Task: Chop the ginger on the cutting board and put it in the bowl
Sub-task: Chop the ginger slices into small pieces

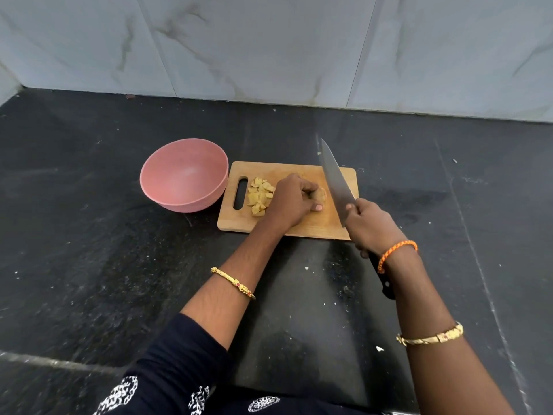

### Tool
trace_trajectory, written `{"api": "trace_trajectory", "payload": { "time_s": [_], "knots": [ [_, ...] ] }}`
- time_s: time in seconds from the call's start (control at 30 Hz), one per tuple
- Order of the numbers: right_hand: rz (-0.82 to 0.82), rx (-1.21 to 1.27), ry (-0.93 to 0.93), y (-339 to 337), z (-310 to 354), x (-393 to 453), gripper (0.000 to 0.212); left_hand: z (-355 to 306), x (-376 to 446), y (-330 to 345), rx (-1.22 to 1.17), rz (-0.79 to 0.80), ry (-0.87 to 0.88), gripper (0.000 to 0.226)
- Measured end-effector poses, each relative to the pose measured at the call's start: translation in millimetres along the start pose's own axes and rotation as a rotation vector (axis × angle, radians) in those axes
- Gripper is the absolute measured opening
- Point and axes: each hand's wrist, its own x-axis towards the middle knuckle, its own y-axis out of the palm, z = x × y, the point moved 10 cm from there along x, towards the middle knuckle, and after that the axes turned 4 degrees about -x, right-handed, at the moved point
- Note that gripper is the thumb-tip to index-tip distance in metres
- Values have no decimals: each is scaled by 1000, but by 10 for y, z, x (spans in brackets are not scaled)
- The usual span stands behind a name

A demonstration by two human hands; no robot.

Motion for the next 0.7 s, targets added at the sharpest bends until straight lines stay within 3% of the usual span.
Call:
{"api": "trace_trajectory", "payload": {
  "time_s": [0.7],
  "knots": [
    [65,-163,48,241,120,-23,26,-52,-50,-16,3,-53,40,41]
  ]
}}
